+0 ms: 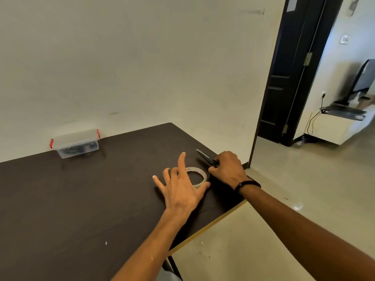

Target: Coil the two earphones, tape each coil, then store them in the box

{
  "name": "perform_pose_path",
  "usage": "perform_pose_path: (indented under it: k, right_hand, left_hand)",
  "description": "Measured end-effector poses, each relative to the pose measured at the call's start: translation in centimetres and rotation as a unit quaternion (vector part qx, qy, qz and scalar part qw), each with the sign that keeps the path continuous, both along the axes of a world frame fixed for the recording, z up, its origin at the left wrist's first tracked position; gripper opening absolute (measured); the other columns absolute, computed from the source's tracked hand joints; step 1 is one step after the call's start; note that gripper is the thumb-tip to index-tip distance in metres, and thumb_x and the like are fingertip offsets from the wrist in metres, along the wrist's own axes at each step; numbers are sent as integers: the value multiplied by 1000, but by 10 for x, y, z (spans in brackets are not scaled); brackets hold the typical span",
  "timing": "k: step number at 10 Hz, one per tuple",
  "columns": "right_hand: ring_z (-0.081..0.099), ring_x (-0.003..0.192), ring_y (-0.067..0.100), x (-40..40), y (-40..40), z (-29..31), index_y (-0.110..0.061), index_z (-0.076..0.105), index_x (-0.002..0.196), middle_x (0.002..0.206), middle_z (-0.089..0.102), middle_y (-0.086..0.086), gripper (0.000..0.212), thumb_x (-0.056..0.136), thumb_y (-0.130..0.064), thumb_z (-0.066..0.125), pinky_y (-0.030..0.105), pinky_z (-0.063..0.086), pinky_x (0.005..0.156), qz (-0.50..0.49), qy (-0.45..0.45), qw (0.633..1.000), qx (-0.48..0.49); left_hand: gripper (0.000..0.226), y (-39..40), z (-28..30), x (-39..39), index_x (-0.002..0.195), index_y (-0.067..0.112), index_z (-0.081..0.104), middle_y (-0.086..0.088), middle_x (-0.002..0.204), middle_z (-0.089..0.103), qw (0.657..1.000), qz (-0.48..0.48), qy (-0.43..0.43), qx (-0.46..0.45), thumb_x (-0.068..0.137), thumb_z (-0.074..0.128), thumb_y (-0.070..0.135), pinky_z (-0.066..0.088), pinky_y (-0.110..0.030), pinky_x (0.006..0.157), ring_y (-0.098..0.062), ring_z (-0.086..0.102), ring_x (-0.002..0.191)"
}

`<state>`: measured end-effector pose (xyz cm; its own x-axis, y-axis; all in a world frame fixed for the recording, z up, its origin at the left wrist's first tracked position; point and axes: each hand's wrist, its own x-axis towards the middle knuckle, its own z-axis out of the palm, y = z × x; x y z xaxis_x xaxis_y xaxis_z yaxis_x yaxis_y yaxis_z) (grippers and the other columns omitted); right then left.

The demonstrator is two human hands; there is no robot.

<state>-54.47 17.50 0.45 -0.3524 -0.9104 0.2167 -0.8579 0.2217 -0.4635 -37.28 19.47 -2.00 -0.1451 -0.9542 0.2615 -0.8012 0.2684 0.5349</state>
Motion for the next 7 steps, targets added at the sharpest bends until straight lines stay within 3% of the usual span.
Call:
perform_pose_path:
  k: [1, 2, 5, 6, 7]
  right_hand:
    - [70, 78, 25, 1, -8, -6, -7, 80, 96, 84, 74, 9, 27, 82, -29, 80, 37, 62, 72, -15, -27, 1000, 3]
    - [70, 79, 24, 3, -14, -14, -11, 82, 93, 79, 73, 5, 27, 81, -35, 81, 44, 64, 78, -20, -34, 999, -3]
    - [68, 84, 21, -6, -14, -26, -14, 82, 106, 91, 77, 4, 35, 89, -44, 75, 42, 64, 78, 2, 2, 1000, -18]
    - [65, 91, 23, -5, -10, -34, -20, 81, 110, 100, 73, 4, 44, 95, -56, 62, 44, 62, 80, 8, 43, 999, -22]
    - [59, 107, 26, 3, 11, -29, -19, 74, 120, 117, 67, 7, 41, 106, -46, 46, 47, 54, 91, -20, 64, 994, -85]
  left_hand:
    - [119, -10, -1, -2, 160, 40, -5, 1, 137, 59, 1000, 0, 30, 10, 76, 74, 72, 3, -69, 123, -27, 35, 145]
    - [120, -21, 1, -4, 160, 40, -2, -2, 140, 59, 999, 6, 50, 18, 74, 76, 71, 7, -68, 123, -29, 37, 145]
    - [125, -34, -1, -6, 159, 41, -6, -5, 143, 59, 998, 4, 50, 27, 71, 77, 75, 11, -66, 123, -31, 38, 144]
    - [132, -30, 1, -4, 159, 43, -14, -7, 143, 57, 997, 4, 69, 20, 67, 73, 81, 15, -61, 124, -32, 41, 142]
    - [122, -18, -3, 8, 161, 37, -14, -13, 138, 56, 996, 22, 85, -17, 76, 58, 87, 29, -50, 122, -31, 46, 134]
